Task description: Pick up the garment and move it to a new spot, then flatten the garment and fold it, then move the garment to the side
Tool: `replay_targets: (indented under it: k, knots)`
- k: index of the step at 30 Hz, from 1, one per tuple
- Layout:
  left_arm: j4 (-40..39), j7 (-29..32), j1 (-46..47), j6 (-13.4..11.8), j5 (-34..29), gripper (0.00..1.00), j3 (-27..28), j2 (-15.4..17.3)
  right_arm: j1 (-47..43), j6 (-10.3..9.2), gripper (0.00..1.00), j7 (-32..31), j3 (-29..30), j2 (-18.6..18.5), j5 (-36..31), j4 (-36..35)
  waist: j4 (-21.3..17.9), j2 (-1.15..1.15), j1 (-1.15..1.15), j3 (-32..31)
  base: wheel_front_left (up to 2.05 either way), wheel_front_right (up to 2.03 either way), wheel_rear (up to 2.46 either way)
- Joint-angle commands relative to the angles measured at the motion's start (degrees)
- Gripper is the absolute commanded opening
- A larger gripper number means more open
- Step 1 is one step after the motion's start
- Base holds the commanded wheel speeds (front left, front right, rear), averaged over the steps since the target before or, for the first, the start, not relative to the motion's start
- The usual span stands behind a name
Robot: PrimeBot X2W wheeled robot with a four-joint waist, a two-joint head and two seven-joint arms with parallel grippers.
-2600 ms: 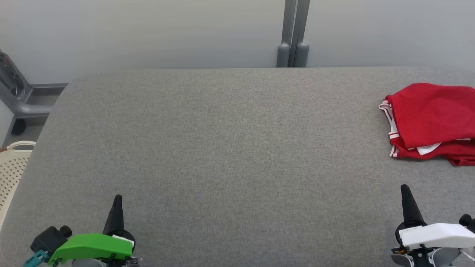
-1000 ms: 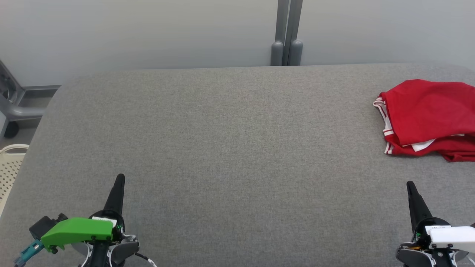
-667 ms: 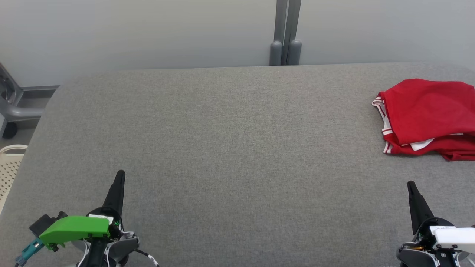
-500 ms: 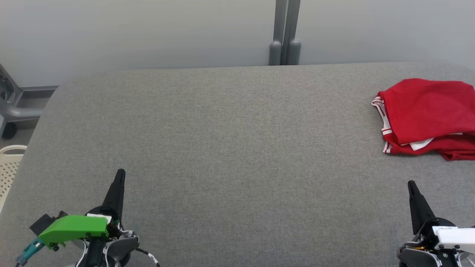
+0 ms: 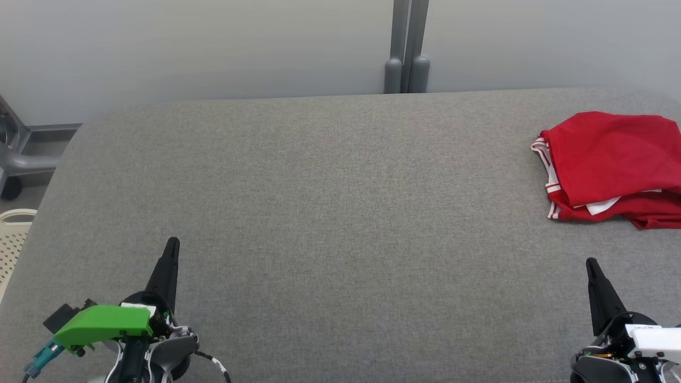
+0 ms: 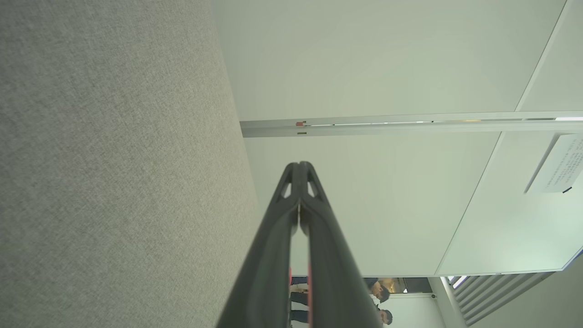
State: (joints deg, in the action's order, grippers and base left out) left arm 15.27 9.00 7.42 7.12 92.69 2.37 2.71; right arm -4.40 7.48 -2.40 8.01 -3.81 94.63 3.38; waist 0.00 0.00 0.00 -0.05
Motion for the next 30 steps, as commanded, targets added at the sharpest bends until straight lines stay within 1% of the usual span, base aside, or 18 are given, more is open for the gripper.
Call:
replay_targets:
  k: [1, 30]
  knots:
    - [-0.09, 0.08, 0.80, 0.42, 0.17, 0.00, 0.24, 0.31, -0.48, 0.02, 0.00, 0.09, -0.02, -0.20, 0.26, -0.30, 0.00, 0.00, 0.00, 0.00, 0.00, 0.00, 0.00]
    - [-0.09, 0.08, 0.80, 0.42, 0.17, 0.00, 0.23, 0.31, -0.57, 0.02, 0.00, 0.48, -0.47, -0.60, 0.63, -0.35, 0.00, 0.00, 0.00, 0.00, 0.00, 0.00, 0.00]
